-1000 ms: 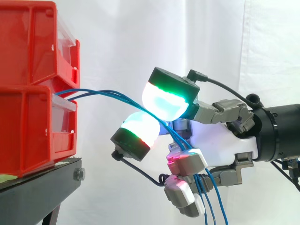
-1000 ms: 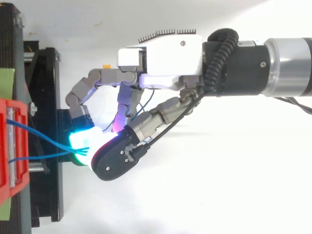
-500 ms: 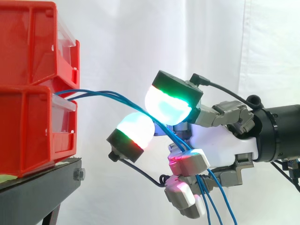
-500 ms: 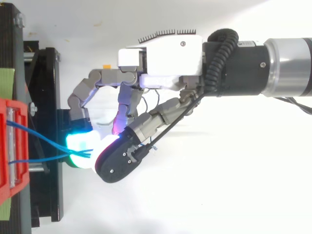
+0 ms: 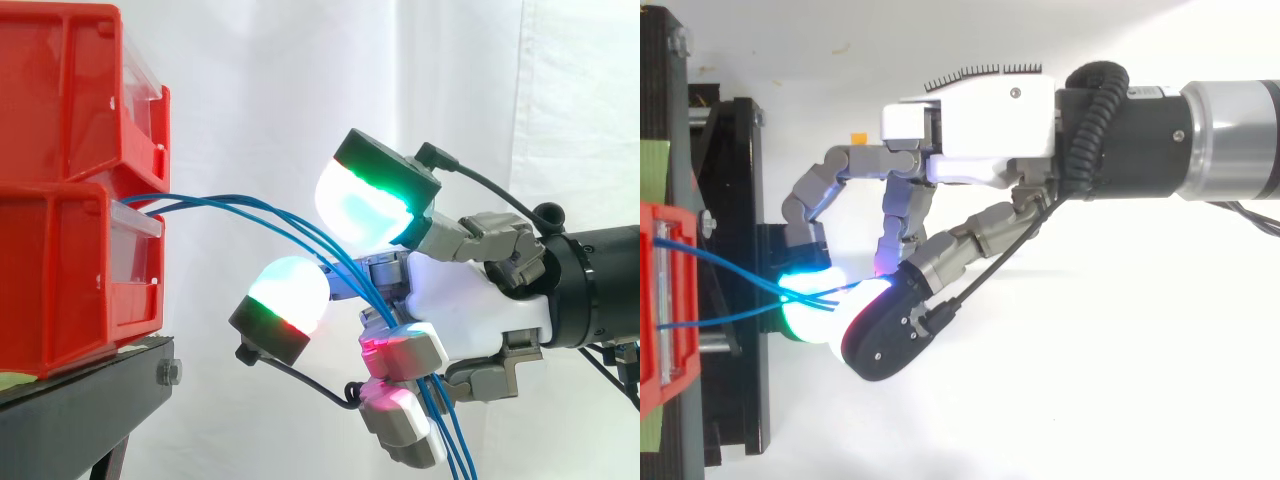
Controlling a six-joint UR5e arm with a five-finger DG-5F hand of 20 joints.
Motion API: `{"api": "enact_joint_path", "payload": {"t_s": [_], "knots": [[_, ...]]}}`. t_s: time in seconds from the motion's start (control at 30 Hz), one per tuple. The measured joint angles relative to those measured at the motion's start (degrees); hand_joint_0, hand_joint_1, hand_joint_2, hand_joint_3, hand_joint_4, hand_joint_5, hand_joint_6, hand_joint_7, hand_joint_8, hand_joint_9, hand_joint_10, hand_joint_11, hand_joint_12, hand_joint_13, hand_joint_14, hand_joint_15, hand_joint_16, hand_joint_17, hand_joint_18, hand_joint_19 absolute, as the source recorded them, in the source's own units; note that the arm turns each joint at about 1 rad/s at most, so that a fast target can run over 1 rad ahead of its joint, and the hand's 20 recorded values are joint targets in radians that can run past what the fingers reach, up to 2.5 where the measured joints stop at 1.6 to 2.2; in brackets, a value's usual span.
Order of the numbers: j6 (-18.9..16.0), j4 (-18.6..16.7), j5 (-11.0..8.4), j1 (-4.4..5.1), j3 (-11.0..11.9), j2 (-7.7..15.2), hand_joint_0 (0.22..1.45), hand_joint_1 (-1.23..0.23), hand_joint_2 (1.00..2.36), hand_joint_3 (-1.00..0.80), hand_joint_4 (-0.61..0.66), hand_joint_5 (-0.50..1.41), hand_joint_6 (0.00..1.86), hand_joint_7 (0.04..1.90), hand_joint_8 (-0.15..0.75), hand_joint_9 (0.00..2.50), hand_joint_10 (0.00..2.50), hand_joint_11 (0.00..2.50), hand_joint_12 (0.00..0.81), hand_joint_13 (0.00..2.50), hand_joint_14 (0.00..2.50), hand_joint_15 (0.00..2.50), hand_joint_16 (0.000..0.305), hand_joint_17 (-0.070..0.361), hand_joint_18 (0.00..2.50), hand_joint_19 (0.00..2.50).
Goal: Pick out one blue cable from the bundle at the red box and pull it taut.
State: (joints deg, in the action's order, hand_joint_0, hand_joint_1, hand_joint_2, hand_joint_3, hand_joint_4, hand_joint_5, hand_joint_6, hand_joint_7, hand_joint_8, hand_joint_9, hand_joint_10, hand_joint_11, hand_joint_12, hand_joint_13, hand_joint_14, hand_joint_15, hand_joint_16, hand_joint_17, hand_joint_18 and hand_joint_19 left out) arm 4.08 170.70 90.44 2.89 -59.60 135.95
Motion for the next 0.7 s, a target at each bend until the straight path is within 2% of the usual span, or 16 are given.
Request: {"api": "enact_joint_path", "payload": {"t_s": [0.07,0.3,0.37,0.5,0.6,0.7], "knots": [[0.02,-0.01,0.00,0.01,-0.02,0.00,0.58,-0.77,1.00,-0.48,-0.06,-0.11,0.82,0.93,0.294,1.34,0.03,0.84,0.372,1.15,0.03,0.64,0.053,0.120,0.98,0.86],[0.05,-0.02,0.00,0.01,0.01,0.01,0.62,-0.79,1.01,-0.34,-0.09,-0.11,0.84,0.95,0.292,1.34,0.04,0.84,0.371,1.15,0.03,0.63,0.052,0.118,0.98,0.86],[0.05,-0.02,0.00,0.01,0.01,0.02,0.66,-0.85,1.01,-0.34,-0.09,-0.13,0.86,0.94,0.286,1.31,0.04,0.86,0.363,1.13,0.03,0.64,0.052,0.117,0.98,0.85],[0.05,-0.02,0.00,-0.04,0.00,0.02,0.69,-0.86,1.01,-0.41,-0.06,-0.13,0.87,0.90,0.282,1.28,0.03,0.85,0.363,1.12,0.03,0.64,0.051,0.115,0.96,0.84],[0.05,-0.01,0.00,-0.05,0.00,0.01,0.67,-0.86,1.00,-0.50,-0.02,-0.13,0.87,0.91,0.284,1.29,0.03,0.86,0.364,1.12,0.03,0.64,0.051,0.115,0.95,0.84],[0.05,-0.02,0.00,-0.07,0.01,0.01,0.53,-0.78,1.00,-0.50,-0.01,-0.12,0.87,0.88,0.292,1.32,0.03,0.85,0.376,1.14,0.03,0.63,0.054,0.123,0.98,0.84]]}}
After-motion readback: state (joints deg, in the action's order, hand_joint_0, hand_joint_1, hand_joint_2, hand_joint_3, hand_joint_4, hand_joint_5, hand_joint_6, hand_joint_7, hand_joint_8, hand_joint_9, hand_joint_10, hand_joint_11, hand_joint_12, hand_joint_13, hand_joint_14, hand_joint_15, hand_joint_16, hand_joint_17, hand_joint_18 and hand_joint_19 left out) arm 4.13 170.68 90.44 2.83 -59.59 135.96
